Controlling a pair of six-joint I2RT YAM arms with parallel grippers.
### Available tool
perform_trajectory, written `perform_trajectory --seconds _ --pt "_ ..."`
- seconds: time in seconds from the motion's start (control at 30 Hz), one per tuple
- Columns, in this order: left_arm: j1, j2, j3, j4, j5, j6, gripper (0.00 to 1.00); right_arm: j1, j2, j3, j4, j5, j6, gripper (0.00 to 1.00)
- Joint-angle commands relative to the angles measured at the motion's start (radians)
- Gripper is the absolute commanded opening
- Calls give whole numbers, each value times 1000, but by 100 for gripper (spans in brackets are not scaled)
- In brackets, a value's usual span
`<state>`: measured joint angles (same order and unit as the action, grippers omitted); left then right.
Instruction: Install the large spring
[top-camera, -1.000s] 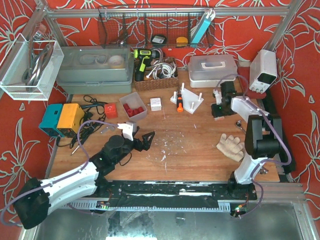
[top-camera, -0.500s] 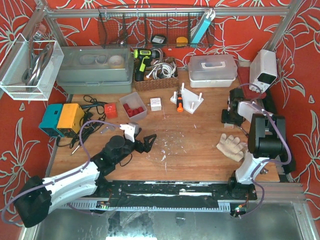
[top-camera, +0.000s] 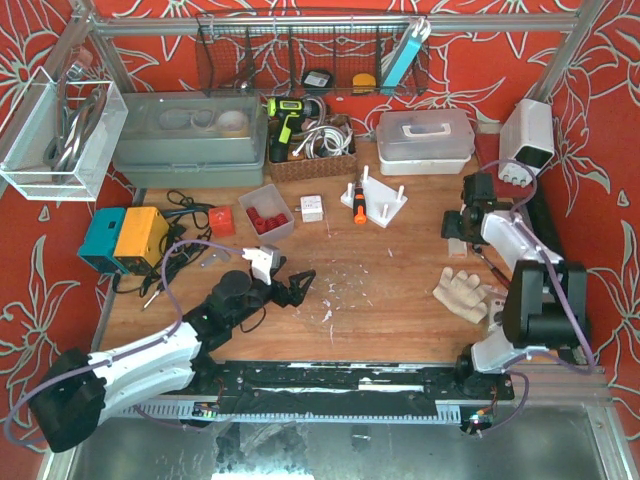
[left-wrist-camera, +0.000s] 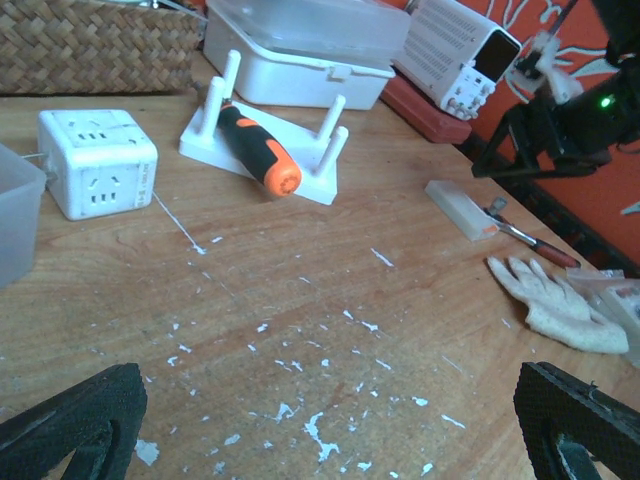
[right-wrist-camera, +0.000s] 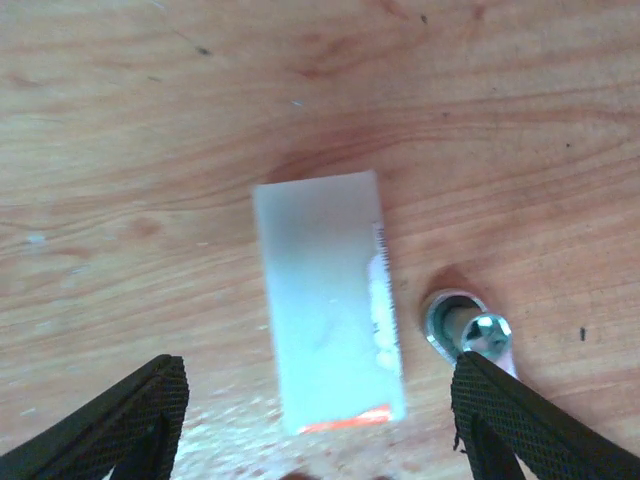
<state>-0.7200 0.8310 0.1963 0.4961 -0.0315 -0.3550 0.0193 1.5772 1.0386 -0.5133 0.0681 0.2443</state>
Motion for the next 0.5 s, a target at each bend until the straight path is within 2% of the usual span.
perform_trajectory --seconds 0.0,0.17,0.33,0.4,0.47 --pt "-4 24 11 53 54 20 99 66 -116 -47 23 -63 98 73" --pt "-5 68 21 80 97 18 99 229 -222 -86 68 -35 131 65" --pt "-5 93 44 34 14 6 99 379 -263 -107 166 1 191 56" --pt "-4 82 43 7 -31 -3 99 442 -255 -112 218 48 203 49" --pt "-5 66 41 -6 -71 1 99 493 -218 -95 252 65 203 46"
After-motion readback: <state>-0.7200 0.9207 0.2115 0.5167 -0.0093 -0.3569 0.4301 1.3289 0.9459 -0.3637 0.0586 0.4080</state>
